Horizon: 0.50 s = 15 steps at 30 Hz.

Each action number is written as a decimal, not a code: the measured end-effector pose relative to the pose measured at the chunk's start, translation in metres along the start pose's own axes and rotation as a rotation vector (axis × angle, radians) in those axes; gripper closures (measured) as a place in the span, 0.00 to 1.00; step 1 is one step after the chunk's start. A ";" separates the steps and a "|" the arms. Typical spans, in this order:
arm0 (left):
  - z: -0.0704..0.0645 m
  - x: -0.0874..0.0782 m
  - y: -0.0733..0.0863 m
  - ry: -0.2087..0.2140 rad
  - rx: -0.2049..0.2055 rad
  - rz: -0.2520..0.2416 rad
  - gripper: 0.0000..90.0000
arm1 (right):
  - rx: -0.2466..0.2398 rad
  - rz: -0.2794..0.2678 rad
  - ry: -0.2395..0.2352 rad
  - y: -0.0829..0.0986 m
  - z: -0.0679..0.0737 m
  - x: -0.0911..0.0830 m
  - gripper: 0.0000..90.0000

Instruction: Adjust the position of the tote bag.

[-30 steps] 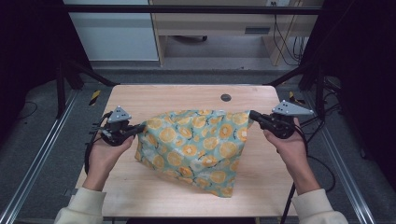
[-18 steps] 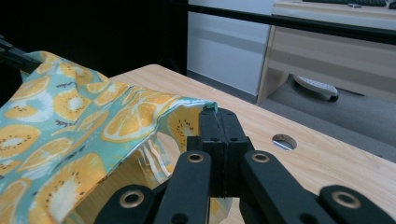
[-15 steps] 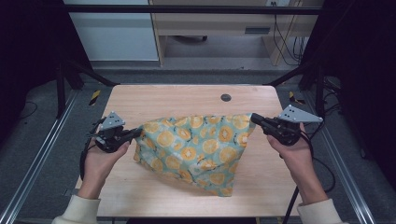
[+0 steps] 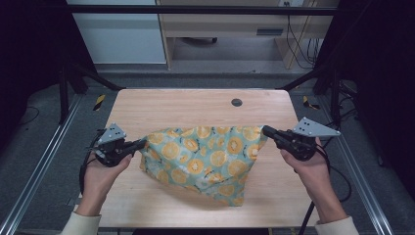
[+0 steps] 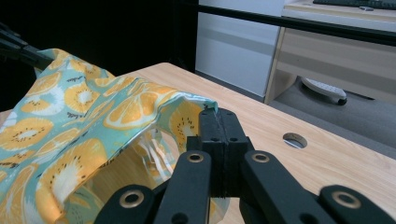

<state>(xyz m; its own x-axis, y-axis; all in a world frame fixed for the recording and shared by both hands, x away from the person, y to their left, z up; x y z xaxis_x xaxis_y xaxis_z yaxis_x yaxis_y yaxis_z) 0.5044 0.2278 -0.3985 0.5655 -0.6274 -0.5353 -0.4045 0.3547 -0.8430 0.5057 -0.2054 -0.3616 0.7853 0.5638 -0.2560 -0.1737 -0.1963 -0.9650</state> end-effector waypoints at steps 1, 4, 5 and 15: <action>0.000 0.000 0.000 0.000 0.000 0.000 1.00 | -0.001 0.002 0.000 0.001 0.001 -0.001 1.00; -0.002 -0.002 0.004 -0.004 0.005 -0.005 1.00 | 0.002 -0.002 -0.006 0.006 0.006 -0.006 1.00; -0.002 -0.002 0.004 -0.004 0.005 -0.005 1.00 | 0.002 -0.002 -0.006 0.006 0.006 -0.006 1.00; -0.011 -0.007 0.015 0.011 0.002 -0.021 1.00 | 0.011 -0.015 -0.021 0.022 0.019 -0.026 1.00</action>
Point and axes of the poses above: each handheld gripper's, and its own axes: x roughly forward along the jaws, y roughly out of its underside, z roughly to its left, the point moved 6 cm from there along x, roughly forward along the jaws, and after that the axes turned 7 degrees about y, right-handed, at the moved point
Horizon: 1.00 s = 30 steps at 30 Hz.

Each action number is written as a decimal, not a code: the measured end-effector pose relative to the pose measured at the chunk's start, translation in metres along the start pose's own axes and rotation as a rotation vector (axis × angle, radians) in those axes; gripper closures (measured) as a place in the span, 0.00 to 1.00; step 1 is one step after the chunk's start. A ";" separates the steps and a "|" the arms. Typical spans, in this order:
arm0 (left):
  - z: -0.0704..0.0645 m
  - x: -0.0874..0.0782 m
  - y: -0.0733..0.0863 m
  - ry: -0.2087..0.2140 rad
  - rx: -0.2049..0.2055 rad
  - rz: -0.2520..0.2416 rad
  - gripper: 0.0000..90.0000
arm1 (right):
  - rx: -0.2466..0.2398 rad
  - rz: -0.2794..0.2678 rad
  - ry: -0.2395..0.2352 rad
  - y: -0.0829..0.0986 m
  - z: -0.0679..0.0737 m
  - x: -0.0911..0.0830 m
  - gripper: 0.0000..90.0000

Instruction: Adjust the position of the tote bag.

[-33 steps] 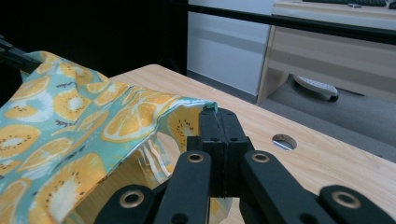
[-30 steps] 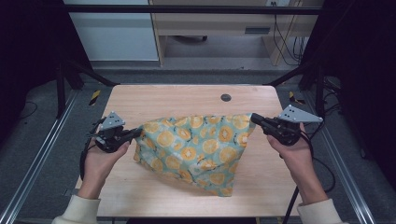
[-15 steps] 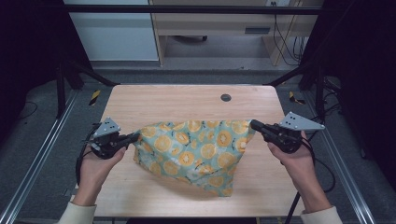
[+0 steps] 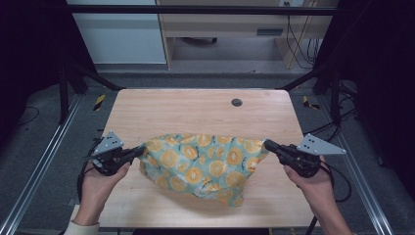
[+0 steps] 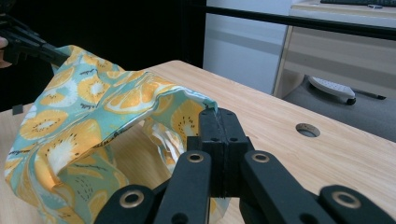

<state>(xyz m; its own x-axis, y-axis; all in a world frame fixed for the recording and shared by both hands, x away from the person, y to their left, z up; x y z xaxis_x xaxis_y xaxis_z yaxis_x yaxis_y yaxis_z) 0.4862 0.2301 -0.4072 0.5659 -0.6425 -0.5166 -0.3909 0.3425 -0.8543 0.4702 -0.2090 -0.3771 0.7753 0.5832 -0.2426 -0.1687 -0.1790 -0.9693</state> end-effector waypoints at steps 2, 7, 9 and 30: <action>-0.004 -0.003 0.003 0.005 0.011 -0.003 1.00 | 0.003 -0.001 -0.001 0.002 0.002 -0.004 1.00; -0.008 -0.007 0.009 0.016 0.012 -0.005 1.00 | 0.002 -0.001 -0.003 0.004 0.006 -0.009 1.00; -0.010 -0.009 0.012 0.018 0.018 -0.001 1.00 | 0.000 -0.002 -0.008 0.005 0.010 -0.011 1.00; -0.021 -0.008 0.048 0.071 0.018 0.051 1.00 | -0.004 0.055 -0.082 0.041 0.038 -0.023 1.00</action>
Point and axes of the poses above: each handheld gripper's, and its own axes: x roughly forward along the jaws, y roughly out of its underside, z roughly to its left, the point moved 6 cm from there along x, roughly forward along the jaws, and after that the axes turned 7 degrees about y, right-handed, at the moved point
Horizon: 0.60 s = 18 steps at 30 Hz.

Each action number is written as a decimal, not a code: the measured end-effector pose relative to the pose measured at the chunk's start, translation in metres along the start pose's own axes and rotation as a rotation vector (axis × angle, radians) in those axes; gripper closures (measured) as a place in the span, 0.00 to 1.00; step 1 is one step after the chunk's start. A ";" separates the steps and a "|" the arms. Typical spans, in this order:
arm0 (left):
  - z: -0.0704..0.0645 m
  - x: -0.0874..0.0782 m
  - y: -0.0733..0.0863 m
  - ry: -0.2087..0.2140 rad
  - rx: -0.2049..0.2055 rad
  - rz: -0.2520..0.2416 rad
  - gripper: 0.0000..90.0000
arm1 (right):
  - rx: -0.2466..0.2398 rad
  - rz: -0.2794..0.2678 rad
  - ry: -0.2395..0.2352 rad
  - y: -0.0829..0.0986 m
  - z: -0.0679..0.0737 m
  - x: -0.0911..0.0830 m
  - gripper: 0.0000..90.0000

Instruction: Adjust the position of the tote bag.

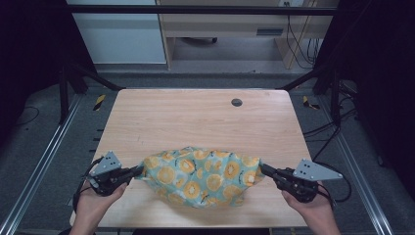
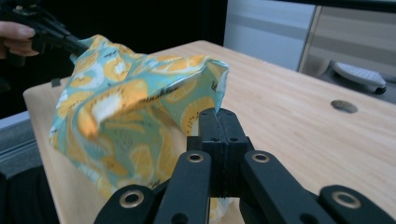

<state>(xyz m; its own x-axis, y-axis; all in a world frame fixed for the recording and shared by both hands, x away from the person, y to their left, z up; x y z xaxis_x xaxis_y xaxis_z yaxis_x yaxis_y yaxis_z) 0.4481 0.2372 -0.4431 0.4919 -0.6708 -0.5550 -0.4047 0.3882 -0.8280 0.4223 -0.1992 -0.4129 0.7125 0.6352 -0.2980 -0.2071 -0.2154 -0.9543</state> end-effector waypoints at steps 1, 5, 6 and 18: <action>-0.001 0.003 0.005 0.009 -0.002 0.014 1.00 | -0.001 0.006 -0.003 0.003 0.001 0.000 1.00; -0.003 0.007 0.013 0.022 -0.001 0.036 1.00 | -0.001 0.026 -0.014 0.013 0.005 0.001 1.00; -0.004 0.008 0.015 0.028 0.002 0.043 1.00 | -0.003 0.033 -0.017 0.016 0.006 0.001 1.00; -0.013 0.024 0.038 0.092 0.021 0.156 1.00 | -0.015 0.101 -0.081 0.046 0.026 0.007 1.00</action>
Point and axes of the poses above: each handheld gripper's, and its own axes: x roughly forward along the jaws, y roughly out of its underside, z roughly to its left, the point moved 6 cm from there along x, roughly forward along the jaws, and after that the axes turned 7 degrees about y, right-handed, at the moved point
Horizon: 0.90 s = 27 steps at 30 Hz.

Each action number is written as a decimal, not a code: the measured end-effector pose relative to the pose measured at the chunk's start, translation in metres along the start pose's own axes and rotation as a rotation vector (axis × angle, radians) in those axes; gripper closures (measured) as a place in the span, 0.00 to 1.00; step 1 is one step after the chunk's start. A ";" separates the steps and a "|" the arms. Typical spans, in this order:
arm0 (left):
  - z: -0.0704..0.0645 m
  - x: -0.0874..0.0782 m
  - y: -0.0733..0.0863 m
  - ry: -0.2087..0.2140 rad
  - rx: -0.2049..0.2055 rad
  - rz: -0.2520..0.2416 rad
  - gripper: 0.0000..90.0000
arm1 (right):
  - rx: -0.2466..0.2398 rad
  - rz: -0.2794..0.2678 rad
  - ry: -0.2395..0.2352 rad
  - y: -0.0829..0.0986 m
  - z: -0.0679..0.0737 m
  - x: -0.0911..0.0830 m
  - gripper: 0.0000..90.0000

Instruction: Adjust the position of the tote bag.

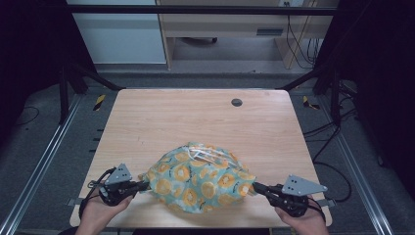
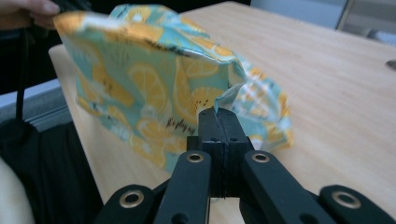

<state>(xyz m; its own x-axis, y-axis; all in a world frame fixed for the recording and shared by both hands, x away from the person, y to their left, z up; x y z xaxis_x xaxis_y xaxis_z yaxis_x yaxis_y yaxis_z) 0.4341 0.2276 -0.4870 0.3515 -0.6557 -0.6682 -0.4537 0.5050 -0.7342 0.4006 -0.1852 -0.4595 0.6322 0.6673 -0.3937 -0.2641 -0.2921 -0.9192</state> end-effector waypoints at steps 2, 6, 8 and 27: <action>0.000 0.002 0.001 0.005 -0.002 0.007 1.00 | -0.003 0.007 -0.004 0.002 0.001 0.001 1.00; -0.002 0.009 0.006 0.023 0.004 0.045 1.00 | -0.016 0.065 -0.021 0.013 0.004 0.010 1.00; -0.004 0.013 0.008 0.030 0.011 0.066 1.00 | -0.023 0.093 -0.031 0.017 0.005 0.014 1.00; 0.000 0.039 0.017 0.020 0.026 0.192 1.00 | -0.084 0.301 -0.012 0.039 -0.002 0.050 1.00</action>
<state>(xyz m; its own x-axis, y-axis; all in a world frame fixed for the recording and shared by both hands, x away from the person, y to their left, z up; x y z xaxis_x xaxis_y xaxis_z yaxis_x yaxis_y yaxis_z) 0.4398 0.2104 -0.5252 0.2437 -0.5570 -0.7940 -0.4897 0.6360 -0.5964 0.4236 -0.1645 -0.5154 0.5259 0.5506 -0.6483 -0.3767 -0.5325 -0.7579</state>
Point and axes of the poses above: each handheld gripper's, and its own axes: x roughly forward along the jaws, y roughly out of its underside, z roughly to its left, the point moved 6 cm from there along x, roughly forward along the jaws, and after that the axes turned 7 degrees about y, right-handed, at the moved point
